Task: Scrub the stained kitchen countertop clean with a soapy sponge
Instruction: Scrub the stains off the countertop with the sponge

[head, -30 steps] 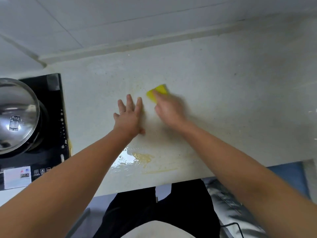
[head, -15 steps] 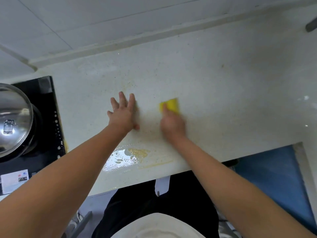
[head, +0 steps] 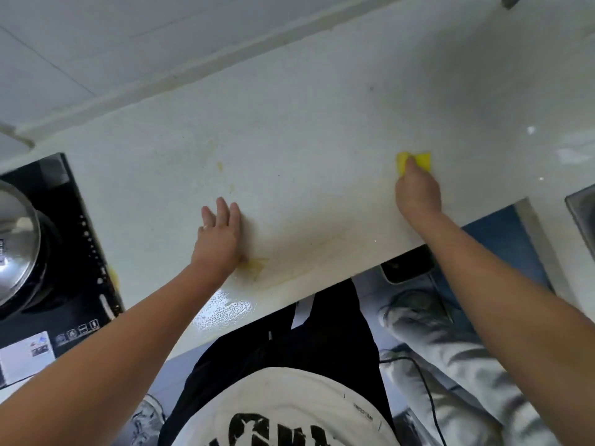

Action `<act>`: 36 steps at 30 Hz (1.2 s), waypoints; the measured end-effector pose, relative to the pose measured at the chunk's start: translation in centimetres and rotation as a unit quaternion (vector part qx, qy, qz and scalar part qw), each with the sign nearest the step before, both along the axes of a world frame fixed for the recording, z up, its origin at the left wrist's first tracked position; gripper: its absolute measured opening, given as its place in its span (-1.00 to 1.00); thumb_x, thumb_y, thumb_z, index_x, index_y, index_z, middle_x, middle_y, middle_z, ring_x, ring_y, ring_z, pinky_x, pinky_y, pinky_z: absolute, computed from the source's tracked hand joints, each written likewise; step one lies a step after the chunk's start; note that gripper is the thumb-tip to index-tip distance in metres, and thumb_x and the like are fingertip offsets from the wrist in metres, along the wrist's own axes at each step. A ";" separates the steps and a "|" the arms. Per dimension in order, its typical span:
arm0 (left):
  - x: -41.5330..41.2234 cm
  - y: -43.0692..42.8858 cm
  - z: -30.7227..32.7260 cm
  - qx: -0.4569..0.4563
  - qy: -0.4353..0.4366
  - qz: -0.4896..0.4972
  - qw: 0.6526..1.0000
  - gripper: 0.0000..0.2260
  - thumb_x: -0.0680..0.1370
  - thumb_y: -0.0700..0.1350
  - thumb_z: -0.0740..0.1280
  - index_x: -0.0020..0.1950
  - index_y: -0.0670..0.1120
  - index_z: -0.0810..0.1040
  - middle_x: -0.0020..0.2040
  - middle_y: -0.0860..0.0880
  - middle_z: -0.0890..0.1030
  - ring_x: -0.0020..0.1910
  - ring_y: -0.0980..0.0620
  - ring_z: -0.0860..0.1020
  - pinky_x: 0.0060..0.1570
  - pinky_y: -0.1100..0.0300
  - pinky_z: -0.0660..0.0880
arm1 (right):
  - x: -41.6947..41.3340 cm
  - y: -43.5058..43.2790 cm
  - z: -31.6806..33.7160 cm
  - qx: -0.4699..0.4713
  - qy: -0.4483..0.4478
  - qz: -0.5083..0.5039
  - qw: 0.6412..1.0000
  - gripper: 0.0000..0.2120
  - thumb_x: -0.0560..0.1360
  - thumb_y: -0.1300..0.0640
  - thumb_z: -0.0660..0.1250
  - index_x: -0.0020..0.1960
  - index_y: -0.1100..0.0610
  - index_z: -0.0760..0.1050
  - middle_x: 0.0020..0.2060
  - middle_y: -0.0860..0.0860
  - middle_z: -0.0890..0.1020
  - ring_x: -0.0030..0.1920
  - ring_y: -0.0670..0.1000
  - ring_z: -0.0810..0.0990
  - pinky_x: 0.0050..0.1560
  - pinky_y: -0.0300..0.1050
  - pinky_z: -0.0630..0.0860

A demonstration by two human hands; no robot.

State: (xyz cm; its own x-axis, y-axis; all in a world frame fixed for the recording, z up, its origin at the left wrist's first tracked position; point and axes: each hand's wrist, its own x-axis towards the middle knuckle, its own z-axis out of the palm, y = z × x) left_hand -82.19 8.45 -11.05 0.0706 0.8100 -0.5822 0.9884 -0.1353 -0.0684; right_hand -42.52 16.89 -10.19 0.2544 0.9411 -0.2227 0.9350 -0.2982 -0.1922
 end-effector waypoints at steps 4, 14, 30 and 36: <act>-0.1 0.1 -0.4 0.004 -0.003 -0.011 1.000 -0.27 0.57 -0.29 0.23 0.63 -0.29 -0.11 0.61 -0.38 -0.07 0.52 -0.53 0.08 0.33 -0.16 0.46 | -10.7 -5.7 -1.6 -0.023 0.042 0.018 0.999 -0.44 0.59 0.26 0.10 0.59 0.19 0.15 0.04 0.20 0.58 -0.03 0.24 0.58 -0.23 0.02 0.33; 0.2 0.7 1.1 -0.046 -0.032 0.024 0.998 -0.02 0.53 -0.02 0.49 0.65 -0.22 -0.16 0.64 -0.26 -0.14 0.59 -0.42 -0.01 0.32 -0.10 0.50 | -11.8 -7.9 0.5 0.037 0.064 0.158 0.985 -0.49 0.59 0.22 0.14 0.53 0.07 0.31 0.27 0.17 0.55 0.06 0.27 0.59 -0.11 0.06 0.52; 0.6 -0.3 0.4 -0.037 -0.020 0.021 0.999 -0.28 0.49 -0.21 0.34 0.56 -0.29 0.07 0.60 -0.22 0.02 0.49 -0.34 0.17 -0.17 0.08 0.43 | -21.4 -15.0 -0.3 -0.112 0.181 0.126 0.969 -0.45 0.60 0.23 0.07 0.58 0.08 0.13 0.25 0.13 0.54 0.15 0.24 0.55 0.02 0.09 0.48; 0.6 -1.7 0.9 -0.032 -0.028 0.016 0.999 -0.29 0.45 -0.34 0.26 0.57 -0.25 0.09 0.64 -0.18 0.00 0.54 -0.29 0.14 -0.19 0.10 0.40 | -12.9 -11.8 0.4 -0.001 0.120 0.087 0.989 -0.46 0.59 0.25 0.14 0.56 0.05 0.24 0.26 0.17 0.52 0.06 0.24 0.55 -0.07 0.04 0.45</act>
